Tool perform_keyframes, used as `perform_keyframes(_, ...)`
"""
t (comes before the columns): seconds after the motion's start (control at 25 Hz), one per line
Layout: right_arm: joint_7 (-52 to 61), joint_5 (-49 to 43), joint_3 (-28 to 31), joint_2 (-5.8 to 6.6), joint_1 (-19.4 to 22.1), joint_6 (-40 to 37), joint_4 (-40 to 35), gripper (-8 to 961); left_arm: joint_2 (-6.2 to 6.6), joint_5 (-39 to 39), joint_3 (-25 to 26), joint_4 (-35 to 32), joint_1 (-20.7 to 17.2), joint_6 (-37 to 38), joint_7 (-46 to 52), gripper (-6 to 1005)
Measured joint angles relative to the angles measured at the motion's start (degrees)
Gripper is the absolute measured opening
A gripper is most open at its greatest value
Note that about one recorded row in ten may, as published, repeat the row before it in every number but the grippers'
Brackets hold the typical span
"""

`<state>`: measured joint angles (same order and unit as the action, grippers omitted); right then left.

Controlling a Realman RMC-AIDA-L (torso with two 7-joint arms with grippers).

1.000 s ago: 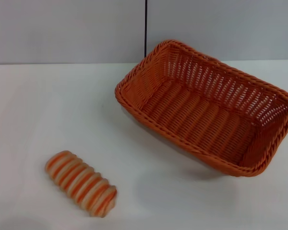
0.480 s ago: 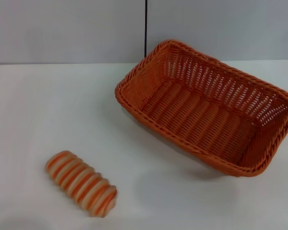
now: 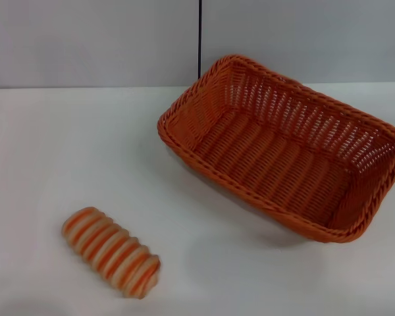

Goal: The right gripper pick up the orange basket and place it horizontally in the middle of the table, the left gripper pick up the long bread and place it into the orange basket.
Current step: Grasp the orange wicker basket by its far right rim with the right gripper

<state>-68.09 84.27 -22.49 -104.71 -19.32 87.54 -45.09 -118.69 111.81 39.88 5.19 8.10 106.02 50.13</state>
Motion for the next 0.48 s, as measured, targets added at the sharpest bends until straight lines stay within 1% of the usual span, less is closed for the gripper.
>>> perform_keyframes(0.08, 4.43, -6.04, -1.18, 1.5, -1.9, 1.83, -4.2, 590, 0.01, -0.01, -0.28, 0.0, -0.01, -0.51, 0.16, 701)
perform_keyframes(0.12, 5.69, -8.31, -1.69, 2.02, -2.77, 2.82, -5.63, 629, 0.02, 0.0, -0.54, 0.02, -0.01, -0.6, 0.17, 748)
perform_keyframes(0.2, 8.11, -14.13, -3.08, 2.9, -5.05, 5.85, -9.03, 706, 0.06, 0.0, -1.28, 0.07, -0.07, -0.63, 0.2, 761)
perform_keyframes(0.24, 8.71, -16.83, -3.98, 3.13, -5.94, 7.26, -10.47, 745, 0.07, 0.0, -1.58, 0.08, -0.11, -0.6, 0.23, 767)
perform_keyframes(0.32, 9.55, -23.49, -6.61, 3.45, -8.16, 10.04, -13.65, 770, 0.16, 0.0, -2.62, 0.09, -0.22, -0.39, 0.33, 780)
perform_keyframes(0.48, 9.62, -32.51, -10.75, 3.04, -11.57, 11.31, -15.84, 770, 0.22, -0.01, -3.45, 0.09, -0.26, -0.31, 0.39, 806)
